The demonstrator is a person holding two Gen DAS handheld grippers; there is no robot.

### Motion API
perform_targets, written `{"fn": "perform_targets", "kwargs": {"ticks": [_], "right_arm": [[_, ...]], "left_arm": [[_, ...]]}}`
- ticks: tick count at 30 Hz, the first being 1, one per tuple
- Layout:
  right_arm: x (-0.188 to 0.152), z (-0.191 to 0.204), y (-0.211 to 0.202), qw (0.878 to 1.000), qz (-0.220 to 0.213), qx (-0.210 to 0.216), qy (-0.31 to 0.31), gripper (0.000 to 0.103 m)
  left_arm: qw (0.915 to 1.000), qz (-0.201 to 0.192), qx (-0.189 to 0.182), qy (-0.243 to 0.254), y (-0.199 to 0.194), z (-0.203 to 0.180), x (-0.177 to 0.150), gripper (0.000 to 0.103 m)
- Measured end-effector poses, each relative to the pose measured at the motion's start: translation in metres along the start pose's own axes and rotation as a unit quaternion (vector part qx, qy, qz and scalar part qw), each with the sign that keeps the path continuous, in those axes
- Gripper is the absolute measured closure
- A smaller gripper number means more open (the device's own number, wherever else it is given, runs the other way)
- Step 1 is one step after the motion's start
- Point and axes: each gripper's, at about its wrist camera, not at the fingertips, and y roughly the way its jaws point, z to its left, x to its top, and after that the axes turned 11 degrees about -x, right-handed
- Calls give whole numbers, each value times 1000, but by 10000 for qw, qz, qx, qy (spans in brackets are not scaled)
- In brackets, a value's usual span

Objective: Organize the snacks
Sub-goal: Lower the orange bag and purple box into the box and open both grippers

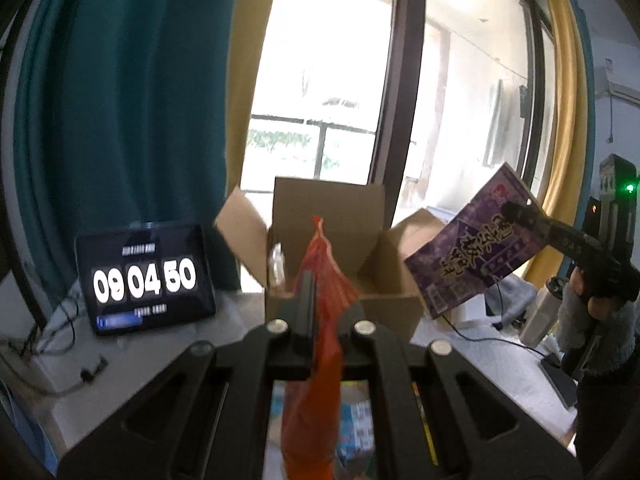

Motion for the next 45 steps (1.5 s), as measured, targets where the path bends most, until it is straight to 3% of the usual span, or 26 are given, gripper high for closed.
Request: {"fn": "perform_targets", "kwargs": {"ticks": [12, 25, 31, 35, 37, 39, 41, 42, 43, 45], "right_arm": [[23, -9, 39, 9983, -204, -464, -287, 103], [24, -19, 104, 9977, 21, -660, -121, 103], [16, -20, 135, 9962, 193, -842, -123, 103], [11, -20, 155, 9944, 308, -1004, -136, 103], [10, -19, 167, 9941, 455, -975, -151, 103], [7, -9, 186, 9925, 904, -722, -396, 100], [6, -2, 188, 9935, 889, -561, -433, 84], [5, 4, 187, 9938, 887, -435, -509, 60], [6, 7, 185, 9939, 886, -357, -542, 48], [7, 13, 178, 9949, 813, -170, -566, 48]], "left_arm": [[9992, -134, -261, 258, 44, -2, 40, 99], [9984, -385, -278, 295, 116, 19, 64, 99], [9993, -154, -299, 183, 169, 32, 55, 99], [9993, 231, -252, 124, 209, 37, 46, 97], [9980, 582, -230, -4, 229, 40, 44, 90], [9972, 747, -73, -26, 240, 39, 42, 80], [9974, 714, -14, 34, 239, 39, 41, 42], [9978, 655, -30, 21, 236, 39, 42, 20], [9984, 567, -45, -2, 230, 41, 43, 18], [9984, 562, -5, -23, 225, 43, 44, 18]]}}
